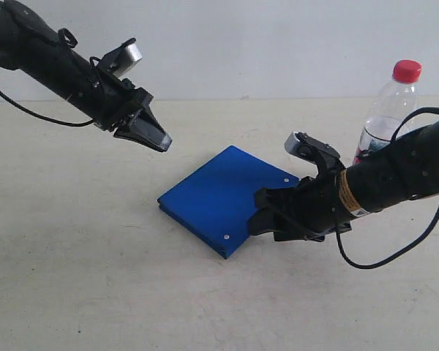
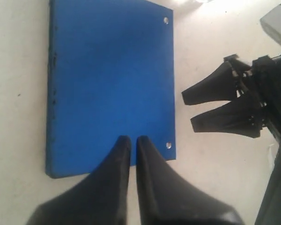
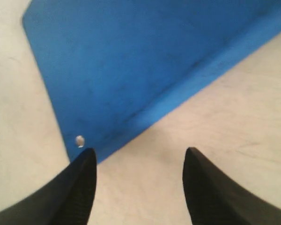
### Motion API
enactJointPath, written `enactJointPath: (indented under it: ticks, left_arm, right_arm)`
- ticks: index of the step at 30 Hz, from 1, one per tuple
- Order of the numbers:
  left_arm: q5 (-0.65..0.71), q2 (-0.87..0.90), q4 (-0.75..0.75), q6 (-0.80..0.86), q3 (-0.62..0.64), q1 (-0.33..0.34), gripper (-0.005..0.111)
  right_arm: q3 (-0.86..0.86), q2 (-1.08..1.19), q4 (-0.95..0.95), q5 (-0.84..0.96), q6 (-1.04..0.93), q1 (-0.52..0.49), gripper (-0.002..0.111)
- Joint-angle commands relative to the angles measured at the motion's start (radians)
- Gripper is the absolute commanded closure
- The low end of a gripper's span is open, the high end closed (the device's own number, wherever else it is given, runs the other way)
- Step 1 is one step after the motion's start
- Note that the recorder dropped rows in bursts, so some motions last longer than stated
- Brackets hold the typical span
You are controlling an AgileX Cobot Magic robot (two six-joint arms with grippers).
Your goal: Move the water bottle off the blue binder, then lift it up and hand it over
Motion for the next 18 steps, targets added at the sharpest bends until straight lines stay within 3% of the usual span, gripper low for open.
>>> enactJointPath:
  ticks: [1, 5, 7, 9, 14, 18]
  left_arm:
    - [0.002, -0.047, 0.002, -0.002, 0.034, -0.003, 0.102]
    - [0.002, -0.032, 0.001, 0.026, 0.056, -0.003, 0.102]
    - [-0.013, -0.012, 0.003, 0.026, 0.074, -0.003, 0.097]
    - [-0.089, 0.013, 0.003, 0.026, 0.09, -0.005, 0.085]
    - [-0.202, 0.095, -0.045, 0.026, 0.09, -0.005, 0.042]
    - [-0.242, 0.147, -0.141, 0.071, 0.09, -0.005, 0.036]
  right_arm:
    - [-0.006, 0.003, 0.034, -0.033, -0.041, -0.002, 0.058]
    - [-0.006, 0.003, 0.028, -0.063, -0.014, -0.002, 0.058]
    - [-0.006, 0.003, 0.021, -0.088, 0.008, -0.002, 0.058]
    - [-0.006, 0.003, 0.017, -0.106, 0.012, -0.002, 0.058]
    - [-0.006, 0.003, 0.017, -0.102, 0.013, -0.002, 0.058]
    - [-0.006, 0.003, 0.017, -0.067, 0.019, -0.002, 0.058]
